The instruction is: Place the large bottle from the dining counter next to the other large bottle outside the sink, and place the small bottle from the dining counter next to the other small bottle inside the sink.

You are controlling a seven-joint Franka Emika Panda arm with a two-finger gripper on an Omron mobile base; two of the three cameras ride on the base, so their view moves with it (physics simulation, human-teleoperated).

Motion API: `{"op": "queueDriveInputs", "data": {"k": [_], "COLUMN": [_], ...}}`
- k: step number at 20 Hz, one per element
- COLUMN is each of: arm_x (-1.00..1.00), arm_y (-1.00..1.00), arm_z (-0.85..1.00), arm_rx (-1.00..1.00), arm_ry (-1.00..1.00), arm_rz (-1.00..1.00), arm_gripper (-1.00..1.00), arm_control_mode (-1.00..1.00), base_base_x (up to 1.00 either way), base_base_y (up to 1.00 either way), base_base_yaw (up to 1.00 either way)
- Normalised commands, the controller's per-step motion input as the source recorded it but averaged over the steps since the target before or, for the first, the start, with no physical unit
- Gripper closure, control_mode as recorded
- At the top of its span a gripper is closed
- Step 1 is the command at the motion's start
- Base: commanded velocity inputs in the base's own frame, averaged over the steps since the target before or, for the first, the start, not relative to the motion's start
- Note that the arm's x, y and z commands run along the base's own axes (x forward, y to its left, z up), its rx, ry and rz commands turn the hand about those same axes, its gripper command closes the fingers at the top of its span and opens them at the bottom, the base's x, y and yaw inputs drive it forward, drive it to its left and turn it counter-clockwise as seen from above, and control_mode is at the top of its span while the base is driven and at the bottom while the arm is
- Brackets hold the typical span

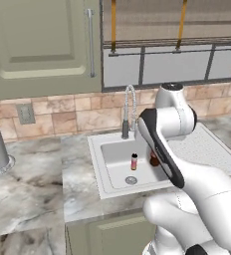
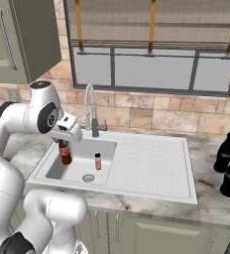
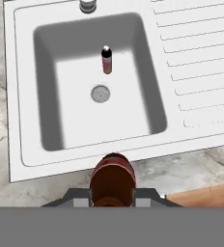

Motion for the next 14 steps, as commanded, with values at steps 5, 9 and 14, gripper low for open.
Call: {"op": "queueDriveInputs", "data": {"k": [5, 9, 14], "arm_x": [0.17, 0.23, 0.14], "arm_y": [0.0, 0.0, 0.0], "arm_z": [-0.11, -0.46, -0.38], "arm_rx": [0.0, 0.0, 0.0], "arm_ry": [0.0, -0.01, -0.06], "arm_rz": [-0.06, -0.03, -0.02], "arm_gripper": [1.0, 1.0, 1.0], "arm_control_mode": [-1.0, -1.0, -1.0], "base_base_x": [0.0, 0.0, 0.0], "base_base_y": [0.0, 0.0, 0.0], "base_base_yaw": [0.0, 0.0, 0.0]}}
